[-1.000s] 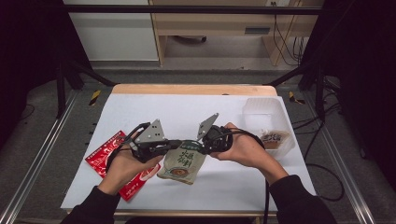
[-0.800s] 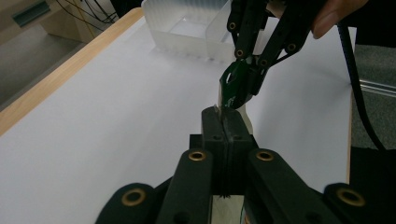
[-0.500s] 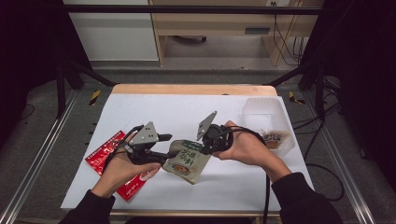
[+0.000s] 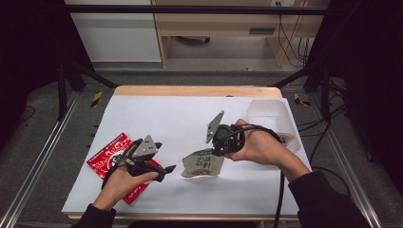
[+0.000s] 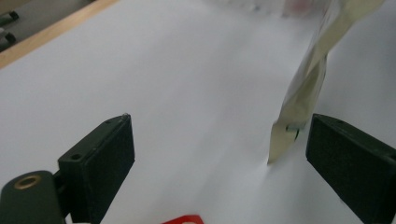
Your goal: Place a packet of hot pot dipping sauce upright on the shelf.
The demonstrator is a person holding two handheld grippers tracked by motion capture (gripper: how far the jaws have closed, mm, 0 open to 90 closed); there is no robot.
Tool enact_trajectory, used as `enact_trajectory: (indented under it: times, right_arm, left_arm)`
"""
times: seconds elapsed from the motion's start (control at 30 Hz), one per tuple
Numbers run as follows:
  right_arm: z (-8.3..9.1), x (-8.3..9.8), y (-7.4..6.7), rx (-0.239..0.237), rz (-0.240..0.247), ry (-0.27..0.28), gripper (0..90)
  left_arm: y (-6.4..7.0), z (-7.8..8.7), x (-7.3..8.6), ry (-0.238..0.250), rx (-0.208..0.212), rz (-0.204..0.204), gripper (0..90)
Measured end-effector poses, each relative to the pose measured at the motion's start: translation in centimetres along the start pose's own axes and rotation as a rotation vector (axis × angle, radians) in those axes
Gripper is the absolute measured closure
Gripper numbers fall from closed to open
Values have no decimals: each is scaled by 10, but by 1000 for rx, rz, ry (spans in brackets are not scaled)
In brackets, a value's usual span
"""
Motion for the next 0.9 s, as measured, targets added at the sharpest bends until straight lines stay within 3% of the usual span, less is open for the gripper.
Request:
enact_trajectory:
  times: [0.43,0.9]
  right_arm:
    - [27,20,20,37,-43,-34,900]
    - [75,41,46,67,-79,-2,900]
  left_arm:
    - [4,-16,20,-32,-29,-3,67]
    - [-1,-10,28,18,-92,48,65]
Point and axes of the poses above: each handheld gripper's, and its own axes: z roughly backward along the jaws, x roughly out of its underside, y roughly to its right, the point moved 10 cm from there along -z, roughly forward along the jaws, and after that the axes turned 7 degrees about -y, right-handed, at the moved point
